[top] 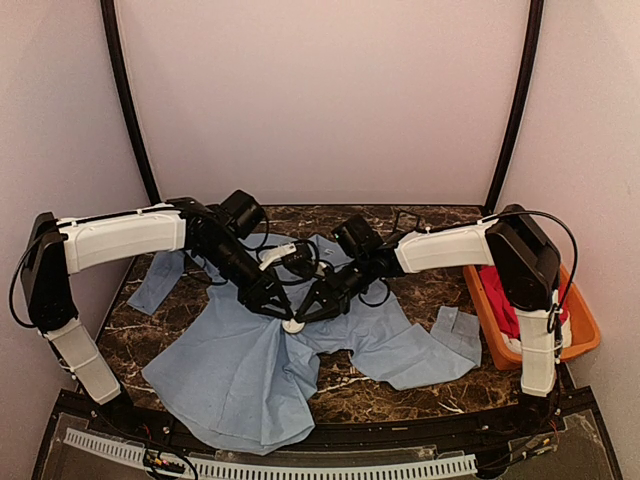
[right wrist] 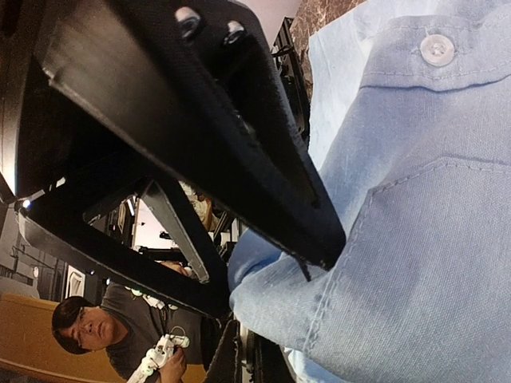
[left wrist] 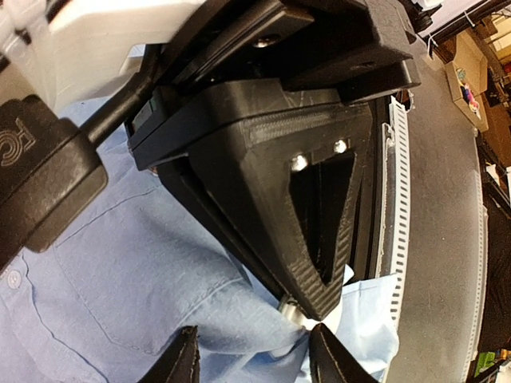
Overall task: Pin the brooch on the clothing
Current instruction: Pin the brooch to the flattened clothing.
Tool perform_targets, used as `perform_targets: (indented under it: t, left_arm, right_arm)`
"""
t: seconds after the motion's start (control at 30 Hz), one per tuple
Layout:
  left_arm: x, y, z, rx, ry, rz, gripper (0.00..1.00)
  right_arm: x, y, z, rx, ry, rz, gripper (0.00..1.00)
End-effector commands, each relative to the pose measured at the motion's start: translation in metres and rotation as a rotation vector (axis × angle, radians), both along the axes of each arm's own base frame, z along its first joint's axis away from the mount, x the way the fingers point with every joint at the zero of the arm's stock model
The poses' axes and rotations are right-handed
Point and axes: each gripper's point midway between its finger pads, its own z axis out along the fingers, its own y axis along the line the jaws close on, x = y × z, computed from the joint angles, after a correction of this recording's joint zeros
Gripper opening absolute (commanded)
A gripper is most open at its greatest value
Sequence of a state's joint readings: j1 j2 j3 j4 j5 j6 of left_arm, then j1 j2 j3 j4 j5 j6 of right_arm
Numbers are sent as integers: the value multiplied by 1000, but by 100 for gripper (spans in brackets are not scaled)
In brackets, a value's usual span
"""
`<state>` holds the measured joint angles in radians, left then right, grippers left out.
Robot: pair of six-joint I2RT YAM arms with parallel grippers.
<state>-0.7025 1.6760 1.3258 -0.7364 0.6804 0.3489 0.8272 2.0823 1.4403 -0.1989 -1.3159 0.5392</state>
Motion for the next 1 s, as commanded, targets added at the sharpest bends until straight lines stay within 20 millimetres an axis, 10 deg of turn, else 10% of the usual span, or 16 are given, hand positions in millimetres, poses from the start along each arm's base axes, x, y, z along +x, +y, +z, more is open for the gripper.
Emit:
perform_targets:
  t: [0.0, 0.57, 0.97]
  left_arm:
    - [-8, 0, -10, 68, -12, -38, 47]
    - [-6, -1, -16, 129, -74, -35, 43]
    - [-11, -1, 61, -246, -5, -9, 44]
  right_arm:
    - [0, 7, 14, 51, -46, 18, 0]
    - [1, 8, 15, 43, -40, 14, 0]
    - [5, 5, 19, 71, -61, 12, 0]
